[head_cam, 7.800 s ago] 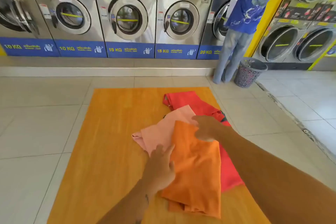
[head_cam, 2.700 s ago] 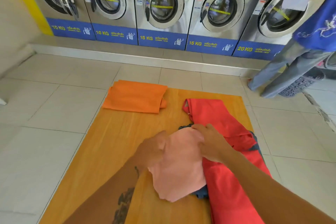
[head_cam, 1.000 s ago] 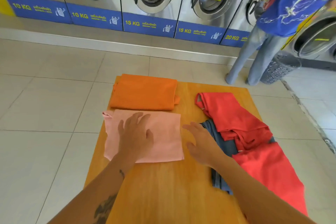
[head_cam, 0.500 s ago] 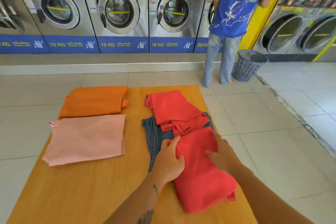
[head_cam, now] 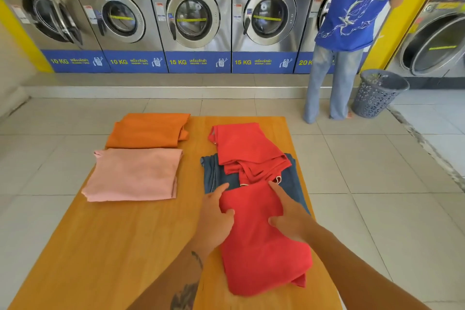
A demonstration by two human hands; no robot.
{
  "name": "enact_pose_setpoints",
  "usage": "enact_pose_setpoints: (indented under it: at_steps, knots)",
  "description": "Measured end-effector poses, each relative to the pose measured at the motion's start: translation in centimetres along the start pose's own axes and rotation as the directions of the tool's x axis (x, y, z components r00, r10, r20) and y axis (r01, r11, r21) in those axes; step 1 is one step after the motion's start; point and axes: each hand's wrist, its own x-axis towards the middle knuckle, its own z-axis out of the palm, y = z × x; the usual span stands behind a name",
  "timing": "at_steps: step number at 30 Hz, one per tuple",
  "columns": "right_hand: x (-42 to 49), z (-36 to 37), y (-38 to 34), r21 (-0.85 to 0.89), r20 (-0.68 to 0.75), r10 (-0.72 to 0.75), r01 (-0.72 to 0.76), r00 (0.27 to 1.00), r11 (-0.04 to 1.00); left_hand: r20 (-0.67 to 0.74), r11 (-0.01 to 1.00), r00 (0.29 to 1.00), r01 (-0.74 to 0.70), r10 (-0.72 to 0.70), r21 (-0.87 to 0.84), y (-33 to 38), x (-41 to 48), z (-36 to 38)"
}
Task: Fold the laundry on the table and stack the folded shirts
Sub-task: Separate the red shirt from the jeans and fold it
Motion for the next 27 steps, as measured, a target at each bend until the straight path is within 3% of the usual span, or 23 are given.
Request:
enact_pose_setpoints:
  at_steps: [10, 14, 18, 27]
  knots:
    - [-0.6, 2.0, -0.3, 0.061, -0.062, -0.143, 0.147, 0.988, 0.987, -0.016, 0.977, 0.997, 0.073, -0.078, -0.2, -1.4, -1.1, -1.5]
    - [0.0, 3.5, -2.8, 0.221, -0.116, -0.161, 0.183, 0.98, 0.958, -0.038, 0.934, 0.992, 0.1, -0.12, -0.344, -2.3, -1.1, -4.7]
    - [1.1, 6.9, -6.5, 0.235, -0.114, -0.198, 0.22, 0.974, 0.947, -0.066, 0.909, 0.989, 0.097, -0.135, -0.406, -4.0, -0.9, -10.0]
    - [4.4, 17.2, -20.4, 0.008, 0.143, -0.373, 0.376, 0.917, 0.927, -0.197, 0.891, 0.959, 0.1, -0.205, -0.442, -12.2, -2.6, -24.3]
